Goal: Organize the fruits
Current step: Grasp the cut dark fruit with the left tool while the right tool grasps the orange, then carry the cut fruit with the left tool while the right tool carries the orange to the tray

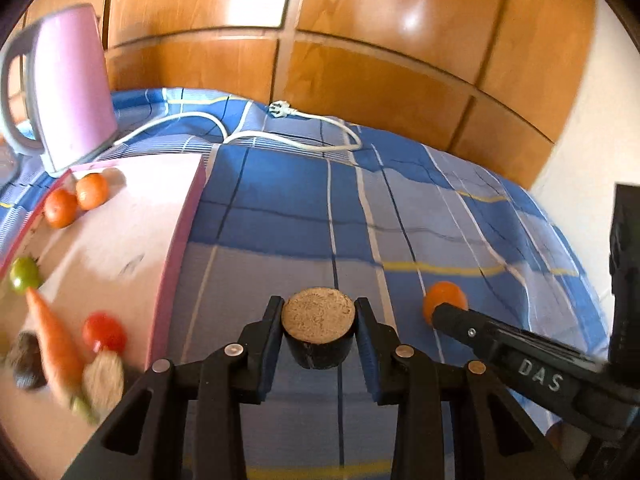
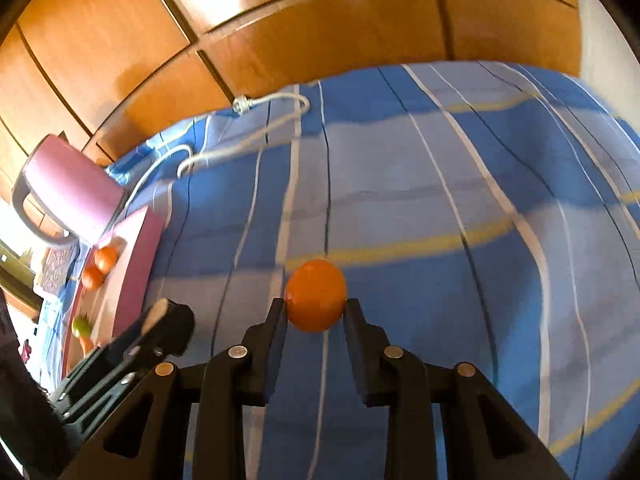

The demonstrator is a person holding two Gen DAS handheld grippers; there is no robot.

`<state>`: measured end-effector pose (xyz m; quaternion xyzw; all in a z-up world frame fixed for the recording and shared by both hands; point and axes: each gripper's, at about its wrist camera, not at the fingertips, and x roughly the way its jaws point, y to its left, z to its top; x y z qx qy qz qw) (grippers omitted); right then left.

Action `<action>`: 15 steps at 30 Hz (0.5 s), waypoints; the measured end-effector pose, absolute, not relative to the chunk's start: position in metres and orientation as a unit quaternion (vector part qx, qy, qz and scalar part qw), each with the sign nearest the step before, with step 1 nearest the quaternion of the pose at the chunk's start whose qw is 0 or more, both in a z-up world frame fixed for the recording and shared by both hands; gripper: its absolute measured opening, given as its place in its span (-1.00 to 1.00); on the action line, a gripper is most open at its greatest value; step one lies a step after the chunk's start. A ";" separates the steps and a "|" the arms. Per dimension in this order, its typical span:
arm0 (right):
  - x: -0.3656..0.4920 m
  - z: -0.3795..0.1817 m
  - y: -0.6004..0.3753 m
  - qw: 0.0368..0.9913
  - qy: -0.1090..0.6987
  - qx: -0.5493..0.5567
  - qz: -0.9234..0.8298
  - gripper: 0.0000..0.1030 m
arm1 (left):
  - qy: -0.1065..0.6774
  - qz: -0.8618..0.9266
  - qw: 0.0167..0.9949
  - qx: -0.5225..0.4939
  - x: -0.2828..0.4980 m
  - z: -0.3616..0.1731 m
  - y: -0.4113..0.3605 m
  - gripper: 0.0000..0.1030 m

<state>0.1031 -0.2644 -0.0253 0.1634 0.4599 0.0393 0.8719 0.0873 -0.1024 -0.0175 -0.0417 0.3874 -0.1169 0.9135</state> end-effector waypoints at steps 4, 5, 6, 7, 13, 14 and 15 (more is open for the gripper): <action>0.085 -0.030 -0.255 0.877 0.455 0.151 0.032 -0.43 | 0.394 -0.122 0.910 -0.042 0.069 -0.032 -0.099 -0.32; 0.084 -0.030 -0.253 0.880 0.451 0.144 0.029 -0.43 | 0.393 -0.122 0.910 -0.043 0.067 -0.035 -0.098 -0.32; 0.084 -0.030 -0.251 0.883 0.448 0.138 0.028 -0.43 | 0.387 -0.125 0.913 -0.042 0.064 -0.039 -0.098 -0.32; 0.084 -0.030 -0.249 0.887 0.442 0.131 0.030 -0.43 | 0.381 -0.126 0.915 -0.042 0.061 -0.040 -0.099 -0.31; 0.087 -0.035 -0.253 0.897 0.421 0.131 0.026 -0.29 | 0.368 -0.134 0.919 -0.051 0.063 -0.046 -0.099 -0.27; 0.087 -0.034 -0.253 0.899 0.418 0.130 0.022 -0.26 | 0.368 -0.136 0.918 -0.055 0.064 -0.046 -0.098 -0.27; 0.088 -0.034 -0.253 0.900 0.415 0.130 0.020 -0.23 | 0.368 -0.138 0.918 -0.056 0.066 -0.046 -0.098 -0.25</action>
